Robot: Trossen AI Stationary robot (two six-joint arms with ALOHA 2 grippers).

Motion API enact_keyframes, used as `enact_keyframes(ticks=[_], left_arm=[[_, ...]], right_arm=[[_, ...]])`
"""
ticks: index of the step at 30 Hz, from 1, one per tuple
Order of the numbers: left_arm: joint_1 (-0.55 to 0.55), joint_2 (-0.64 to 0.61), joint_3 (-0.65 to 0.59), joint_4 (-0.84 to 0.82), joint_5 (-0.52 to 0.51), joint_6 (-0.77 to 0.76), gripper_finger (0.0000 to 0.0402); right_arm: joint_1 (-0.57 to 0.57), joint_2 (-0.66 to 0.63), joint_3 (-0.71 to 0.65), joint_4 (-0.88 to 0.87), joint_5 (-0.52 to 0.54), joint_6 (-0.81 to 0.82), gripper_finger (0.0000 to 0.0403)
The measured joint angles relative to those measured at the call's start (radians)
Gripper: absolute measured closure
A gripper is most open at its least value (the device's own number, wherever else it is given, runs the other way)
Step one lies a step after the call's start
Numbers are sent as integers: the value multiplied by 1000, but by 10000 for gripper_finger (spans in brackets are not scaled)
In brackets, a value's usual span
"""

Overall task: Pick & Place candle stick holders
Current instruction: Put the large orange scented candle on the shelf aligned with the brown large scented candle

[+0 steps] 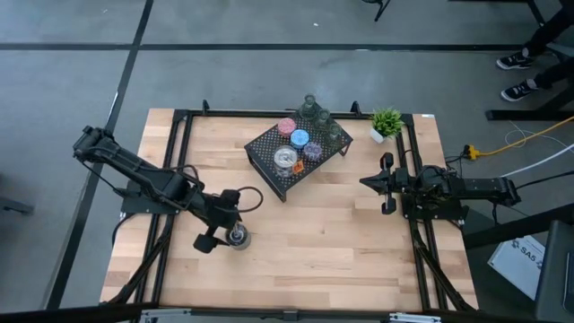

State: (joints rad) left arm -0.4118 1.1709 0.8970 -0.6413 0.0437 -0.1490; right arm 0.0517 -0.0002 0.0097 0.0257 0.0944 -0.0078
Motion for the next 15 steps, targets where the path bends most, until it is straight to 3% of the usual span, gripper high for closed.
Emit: enact_keyframes(ticks=[15], left_arm=[[-17,38,103,-183,-28,-3,2]], right_arm=[[0,0,0,0,0,0,402]])
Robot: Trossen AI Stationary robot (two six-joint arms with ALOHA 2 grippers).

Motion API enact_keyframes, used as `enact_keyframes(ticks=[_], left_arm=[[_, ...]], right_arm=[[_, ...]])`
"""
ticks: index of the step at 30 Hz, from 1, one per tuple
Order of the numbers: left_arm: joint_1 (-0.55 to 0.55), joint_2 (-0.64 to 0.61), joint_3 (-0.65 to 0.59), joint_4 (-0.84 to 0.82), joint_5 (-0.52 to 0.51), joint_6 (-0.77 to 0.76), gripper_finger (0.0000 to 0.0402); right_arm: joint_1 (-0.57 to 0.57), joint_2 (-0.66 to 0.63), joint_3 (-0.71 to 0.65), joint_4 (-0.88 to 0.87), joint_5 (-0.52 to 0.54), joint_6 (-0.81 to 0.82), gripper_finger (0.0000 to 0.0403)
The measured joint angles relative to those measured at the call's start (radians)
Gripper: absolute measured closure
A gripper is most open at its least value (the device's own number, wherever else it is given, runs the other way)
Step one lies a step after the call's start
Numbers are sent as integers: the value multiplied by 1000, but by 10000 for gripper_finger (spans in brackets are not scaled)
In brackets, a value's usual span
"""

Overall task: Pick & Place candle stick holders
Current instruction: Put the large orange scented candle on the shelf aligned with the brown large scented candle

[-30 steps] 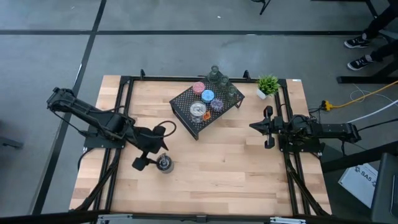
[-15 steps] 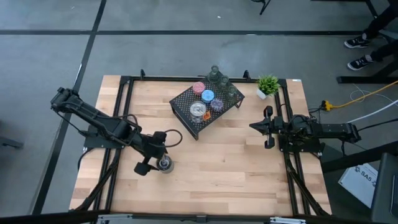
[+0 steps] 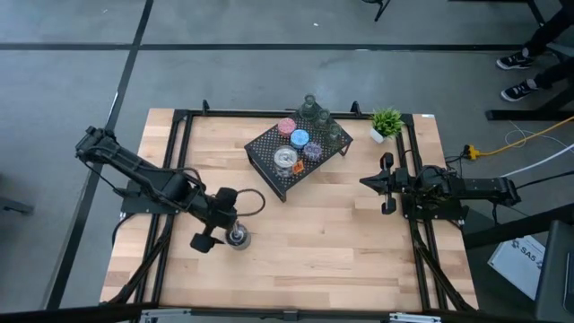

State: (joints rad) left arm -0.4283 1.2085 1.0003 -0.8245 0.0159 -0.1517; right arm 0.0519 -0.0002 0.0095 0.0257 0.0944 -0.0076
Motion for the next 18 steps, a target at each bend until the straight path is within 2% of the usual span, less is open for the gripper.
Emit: enact_keyframes(ticks=[6,18], left_arm=[[-47,61,11,-11,-14,71,2],[-95,151,19,-11,-86,109,1]], right_arm=[[0,0,0,0,0,0,402],[0,0,0,0,0,0,402]])
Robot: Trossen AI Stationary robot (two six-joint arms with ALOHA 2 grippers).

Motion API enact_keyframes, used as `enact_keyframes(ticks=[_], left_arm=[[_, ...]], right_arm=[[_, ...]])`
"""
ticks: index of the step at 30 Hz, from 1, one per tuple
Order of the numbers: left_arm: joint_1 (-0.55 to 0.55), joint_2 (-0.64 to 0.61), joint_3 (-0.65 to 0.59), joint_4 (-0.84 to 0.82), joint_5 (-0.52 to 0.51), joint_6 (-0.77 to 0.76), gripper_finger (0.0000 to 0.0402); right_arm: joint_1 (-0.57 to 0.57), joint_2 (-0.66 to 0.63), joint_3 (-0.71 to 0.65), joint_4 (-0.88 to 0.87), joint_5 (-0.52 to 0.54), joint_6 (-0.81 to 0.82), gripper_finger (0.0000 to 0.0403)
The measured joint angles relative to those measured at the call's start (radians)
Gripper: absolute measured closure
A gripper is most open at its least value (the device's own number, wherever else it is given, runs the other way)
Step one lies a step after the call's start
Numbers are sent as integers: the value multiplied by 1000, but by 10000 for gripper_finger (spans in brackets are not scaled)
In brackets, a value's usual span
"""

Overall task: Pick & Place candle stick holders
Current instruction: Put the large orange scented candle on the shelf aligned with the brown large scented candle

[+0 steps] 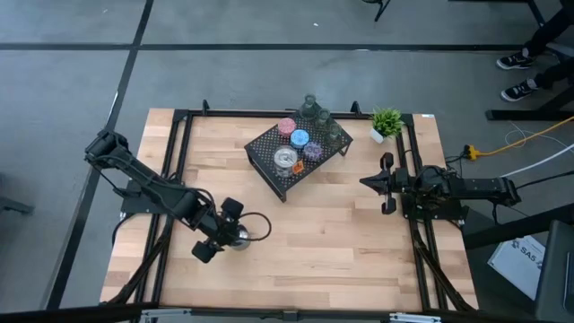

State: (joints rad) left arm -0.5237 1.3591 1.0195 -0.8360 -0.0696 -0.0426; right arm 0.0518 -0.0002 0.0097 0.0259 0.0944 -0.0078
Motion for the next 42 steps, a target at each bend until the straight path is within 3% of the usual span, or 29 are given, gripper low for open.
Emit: enact_keyframes(ticks=[8,42], left_arm=[[10,43,61,6,-43,38,1],[34,166,59,-1,-31,22,2]], right_arm=[[0,0,0,0,0,0,402],[0,0,0,0,0,0,402]])
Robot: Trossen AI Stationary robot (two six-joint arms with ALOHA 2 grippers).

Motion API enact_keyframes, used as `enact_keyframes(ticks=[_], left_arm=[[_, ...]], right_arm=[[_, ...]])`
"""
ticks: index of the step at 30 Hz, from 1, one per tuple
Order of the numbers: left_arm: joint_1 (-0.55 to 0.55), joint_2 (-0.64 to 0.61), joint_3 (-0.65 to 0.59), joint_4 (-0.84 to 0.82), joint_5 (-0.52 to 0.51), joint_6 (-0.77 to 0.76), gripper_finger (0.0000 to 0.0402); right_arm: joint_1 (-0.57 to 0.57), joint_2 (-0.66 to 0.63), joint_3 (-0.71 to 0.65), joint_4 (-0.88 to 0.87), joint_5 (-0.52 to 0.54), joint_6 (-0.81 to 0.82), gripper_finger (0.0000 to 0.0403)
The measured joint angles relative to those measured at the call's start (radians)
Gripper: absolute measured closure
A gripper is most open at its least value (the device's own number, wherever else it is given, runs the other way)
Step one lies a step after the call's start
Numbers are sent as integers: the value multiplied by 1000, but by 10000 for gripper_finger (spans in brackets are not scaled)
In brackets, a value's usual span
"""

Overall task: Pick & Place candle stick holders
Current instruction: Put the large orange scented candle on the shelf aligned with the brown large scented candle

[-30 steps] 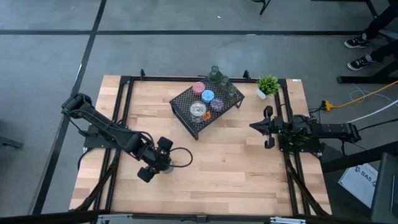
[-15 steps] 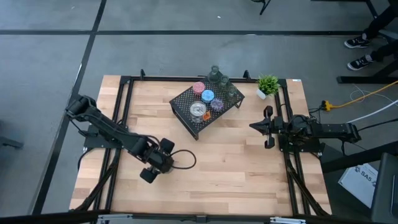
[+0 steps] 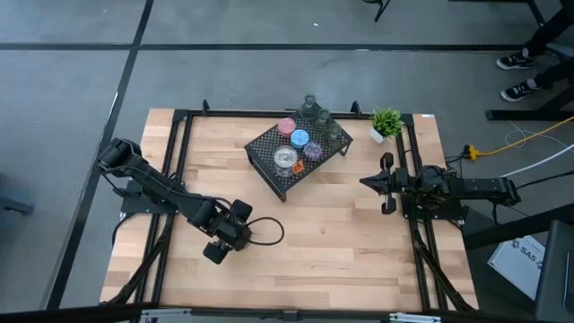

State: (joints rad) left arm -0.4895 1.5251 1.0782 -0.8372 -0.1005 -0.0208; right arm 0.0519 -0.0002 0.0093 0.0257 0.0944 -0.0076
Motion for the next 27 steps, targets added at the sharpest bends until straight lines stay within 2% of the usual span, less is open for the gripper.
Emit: enact_keyframes(ticks=[11,27], left_arm=[[7,59,-9,-1,-3,-2,2],[7,62,-9,3,6,-2,2]], right_arm=[[0,0,0,0,0,0,402],[0,0,0,0,0,0,402]])
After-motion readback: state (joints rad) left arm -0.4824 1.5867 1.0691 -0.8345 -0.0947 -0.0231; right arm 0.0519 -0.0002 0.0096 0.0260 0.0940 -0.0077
